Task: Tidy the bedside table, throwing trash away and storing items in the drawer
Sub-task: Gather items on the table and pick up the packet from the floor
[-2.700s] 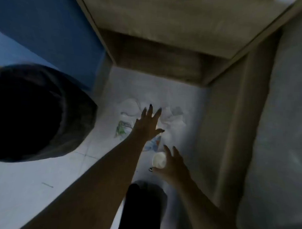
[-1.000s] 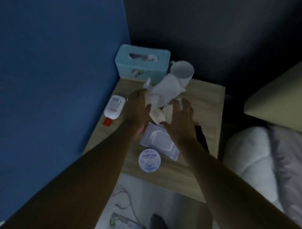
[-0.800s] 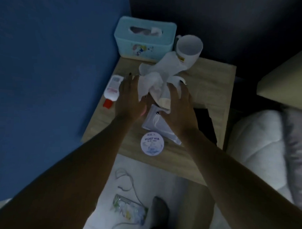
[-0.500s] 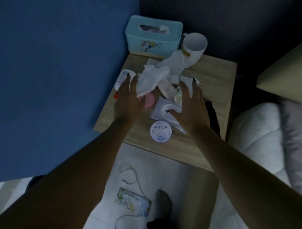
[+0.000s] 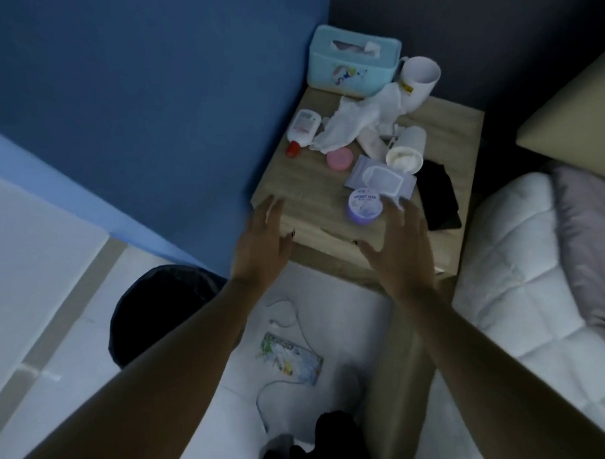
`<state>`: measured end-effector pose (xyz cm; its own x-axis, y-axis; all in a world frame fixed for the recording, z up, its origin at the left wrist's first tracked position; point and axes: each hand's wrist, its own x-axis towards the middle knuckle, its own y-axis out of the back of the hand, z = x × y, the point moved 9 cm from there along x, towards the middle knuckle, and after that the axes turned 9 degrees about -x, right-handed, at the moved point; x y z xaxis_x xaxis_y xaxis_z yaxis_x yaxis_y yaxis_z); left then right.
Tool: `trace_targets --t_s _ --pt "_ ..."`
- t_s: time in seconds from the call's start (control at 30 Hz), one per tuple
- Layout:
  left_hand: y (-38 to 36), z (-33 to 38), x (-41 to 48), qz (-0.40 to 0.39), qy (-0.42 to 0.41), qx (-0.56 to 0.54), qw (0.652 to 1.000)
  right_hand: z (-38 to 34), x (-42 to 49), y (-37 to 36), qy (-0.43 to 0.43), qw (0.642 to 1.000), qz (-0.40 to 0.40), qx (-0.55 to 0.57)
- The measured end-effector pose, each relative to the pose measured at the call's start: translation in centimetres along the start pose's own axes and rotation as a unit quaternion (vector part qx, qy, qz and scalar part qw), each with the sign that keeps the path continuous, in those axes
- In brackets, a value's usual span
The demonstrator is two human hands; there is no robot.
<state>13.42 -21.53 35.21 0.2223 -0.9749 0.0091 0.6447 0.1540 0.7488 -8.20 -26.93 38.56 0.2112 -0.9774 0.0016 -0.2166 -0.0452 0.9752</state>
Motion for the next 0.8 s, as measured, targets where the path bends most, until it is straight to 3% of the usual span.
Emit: trace_targets --t_s 0.17,0.33,0.53,0.63,0.73,0.8 --pt "-4.0 -3.3 -6.5 -0.062 -0.020 0.036 0.997 -1.2 -7.6 -7.3 -0.005 0.998 -0.060 0.022" --pt "-14.4 -10.8 -13.0 -0.158 0.013 0.054 0.986 1.1 -14.6 -20.6 -0.014 0.986 -0.166 0.010" --pt "-31.6 -23.9 -21.2 -0.391 0.047 0.148 0.907 6.0 -19.7 -38.6 -0.064 0.968 -0.242 0.022" --pt "-36.7 -27.8 -22.6 -0.406 -0.013 0.187 0.895 7.2 -20.1 -45.3 -0.072 0.964 -0.256 0.030" --pt "-40.2 -30.7 -22.7 -0.377 -0.098 0.239 0.889 7.8 -20.4 -51.4 -0.082 0.960 -0.263 0.054" --pt "-40.9 -31.2 -21.9 -0.358 -0.113 0.253 0.891 7.6 -20.4 -53.9 -0.077 0.960 -0.263 0.056"
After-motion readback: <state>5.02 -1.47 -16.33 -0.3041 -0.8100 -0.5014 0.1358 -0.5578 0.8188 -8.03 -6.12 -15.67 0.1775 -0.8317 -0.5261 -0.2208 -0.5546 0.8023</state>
